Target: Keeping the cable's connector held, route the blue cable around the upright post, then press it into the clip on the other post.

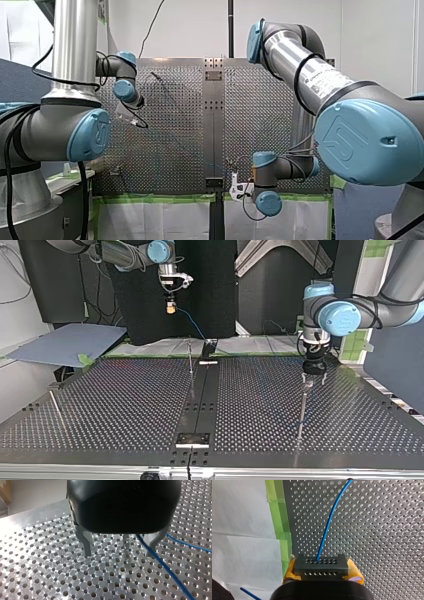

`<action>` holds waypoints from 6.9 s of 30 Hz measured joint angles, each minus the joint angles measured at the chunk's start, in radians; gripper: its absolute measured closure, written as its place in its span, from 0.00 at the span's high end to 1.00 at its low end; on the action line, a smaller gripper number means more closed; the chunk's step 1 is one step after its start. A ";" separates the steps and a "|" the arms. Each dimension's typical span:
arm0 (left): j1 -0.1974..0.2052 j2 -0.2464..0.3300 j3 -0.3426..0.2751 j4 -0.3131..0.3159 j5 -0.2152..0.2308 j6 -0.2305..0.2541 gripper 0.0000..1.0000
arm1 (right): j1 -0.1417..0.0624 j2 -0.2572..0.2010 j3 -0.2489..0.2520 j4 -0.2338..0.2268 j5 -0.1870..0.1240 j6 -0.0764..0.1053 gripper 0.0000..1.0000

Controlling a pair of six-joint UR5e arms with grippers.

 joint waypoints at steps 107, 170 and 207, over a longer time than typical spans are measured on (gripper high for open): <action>-0.143 0.233 0.272 -0.534 -0.039 0.931 1.00 | 0.009 0.000 -0.022 0.037 -0.071 -0.010 0.00; -0.173 0.206 0.272 -0.569 -0.187 1.036 1.00 | 0.019 0.000 -0.022 0.025 -0.082 -0.021 0.00; -0.216 0.202 0.272 -0.486 -0.077 1.148 1.00 | 0.020 0.000 -0.021 0.060 -0.079 -0.031 0.00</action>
